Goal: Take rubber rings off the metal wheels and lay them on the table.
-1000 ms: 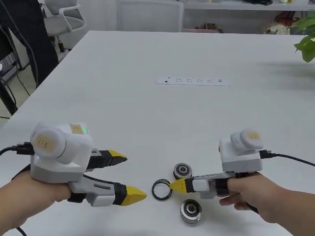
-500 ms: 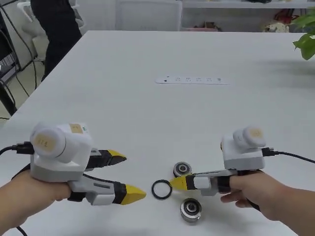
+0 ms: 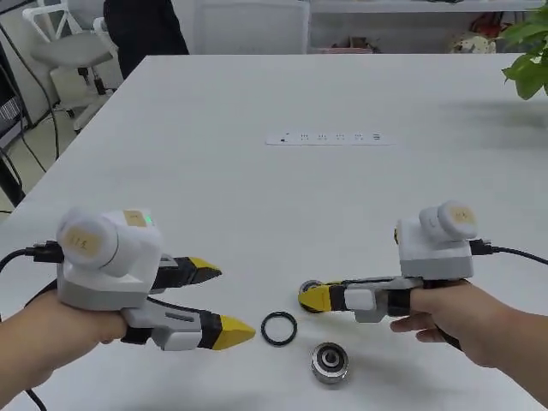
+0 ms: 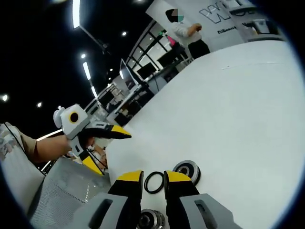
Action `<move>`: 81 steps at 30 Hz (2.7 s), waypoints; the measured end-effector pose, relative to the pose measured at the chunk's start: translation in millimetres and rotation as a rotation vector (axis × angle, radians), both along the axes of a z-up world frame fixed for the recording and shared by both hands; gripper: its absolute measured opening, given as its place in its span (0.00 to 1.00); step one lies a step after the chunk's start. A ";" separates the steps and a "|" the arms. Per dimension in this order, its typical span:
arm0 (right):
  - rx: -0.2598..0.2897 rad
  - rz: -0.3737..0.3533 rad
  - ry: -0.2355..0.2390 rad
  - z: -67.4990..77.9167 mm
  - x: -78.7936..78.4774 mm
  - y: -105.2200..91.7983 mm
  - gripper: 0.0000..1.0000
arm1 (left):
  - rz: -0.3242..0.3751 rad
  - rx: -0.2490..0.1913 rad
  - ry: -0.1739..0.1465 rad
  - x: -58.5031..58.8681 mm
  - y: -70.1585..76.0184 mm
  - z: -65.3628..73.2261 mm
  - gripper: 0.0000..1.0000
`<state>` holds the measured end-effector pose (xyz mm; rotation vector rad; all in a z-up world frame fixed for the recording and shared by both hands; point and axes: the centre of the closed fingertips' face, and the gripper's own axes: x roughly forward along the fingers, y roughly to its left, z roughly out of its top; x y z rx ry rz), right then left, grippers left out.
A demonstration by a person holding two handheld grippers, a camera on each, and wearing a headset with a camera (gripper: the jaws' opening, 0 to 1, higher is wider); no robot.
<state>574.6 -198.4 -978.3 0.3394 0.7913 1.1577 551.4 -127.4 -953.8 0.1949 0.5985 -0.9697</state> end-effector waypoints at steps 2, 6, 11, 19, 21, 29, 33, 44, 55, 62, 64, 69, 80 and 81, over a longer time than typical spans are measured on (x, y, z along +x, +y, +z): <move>0.001 -0.007 -0.012 2.0 1.6 -2.2 0.16 | -0.003 0.002 -0.001 1.5 -1.0 0.0 0.61; -0.012 -0.006 -0.041 2.6 4.2 -6.6 0.19 | -0.007 0.005 0.000 6.5 -4.5 -0.2 0.61; -0.035 -0.008 -0.072 0.3 7.1 -13.7 0.21 | -0.011 0.002 0.007 12.7 -10.0 -3.3 0.60; -0.102 0.009 -0.142 -6.5 3.9 -23.1 0.25 | -0.024 0.022 0.022 16.5 -18.2 -12.4 0.60; -0.129 0.019 -0.174 -10.9 7.7 -26.1 0.26 | -0.029 0.029 0.027 19.1 -18.7 -16.3 0.60; -0.224 0.066 -0.265 -29.8 13.2 -34.2 0.25 | -0.041 0.043 0.037 26.2 -24.5 -24.8 0.57; -0.234 0.081 -0.280 -33.2 12.2 -32.7 0.24 | -0.051 0.048 0.038 28.6 -29.5 -28.1 0.56; -0.257 0.108 -0.332 -39.6 18.0 -26.5 0.22 | -0.076 0.054 0.034 35.2 -46.2 -34.7 0.50; -0.268 0.117 -0.359 -43.0 18.2 -27.4 0.17 | -0.100 0.053 0.036 39.5 -62.6 -38.9 0.42; -0.266 0.113 -0.365 -43.9 18.0 -28.3 0.14 | -0.108 0.041 0.037 44.3 -75.4 -39.4 0.37; -0.266 0.115 -0.366 -44.0 17.9 -28.3 0.14 | -0.113 0.041 0.041 44.9 -78.8 -40.7 0.35; -0.262 0.106 -0.363 -43.9 18.3 -28.8 0.13 | -0.126 0.046 0.043 47.0 -86.7 -42.2 0.32; -0.263 0.104 -0.368 -44.0 18.8 -28.9 0.11 | -0.144 0.076 0.049 49.9 -92.3 -50.4 0.21; -0.263 0.104 -0.369 -44.1 18.8 -28.9 0.11 | -0.148 0.078 0.045 50.1 -92.6 -50.7 0.20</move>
